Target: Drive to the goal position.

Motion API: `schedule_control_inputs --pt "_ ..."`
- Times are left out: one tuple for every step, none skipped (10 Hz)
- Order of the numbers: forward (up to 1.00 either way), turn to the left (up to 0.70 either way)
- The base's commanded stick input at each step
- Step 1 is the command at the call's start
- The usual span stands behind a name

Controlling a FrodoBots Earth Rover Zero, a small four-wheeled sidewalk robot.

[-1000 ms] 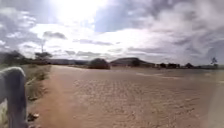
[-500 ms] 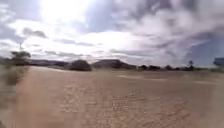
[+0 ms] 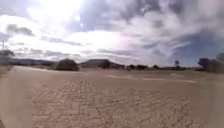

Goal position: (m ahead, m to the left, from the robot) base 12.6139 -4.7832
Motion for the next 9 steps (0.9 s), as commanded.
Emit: schedule_control_inputs --pt "0.70 -0.35" --pt "0.70 -0.35" --pt "0.70 -0.35" --pt "0.85 -0.34" --pt "0.85 -0.34" --pt "0.85 -0.34" --pt "0.85 -0.34" --pt "1.00 -0.40" --pt "1.00 -0.40"
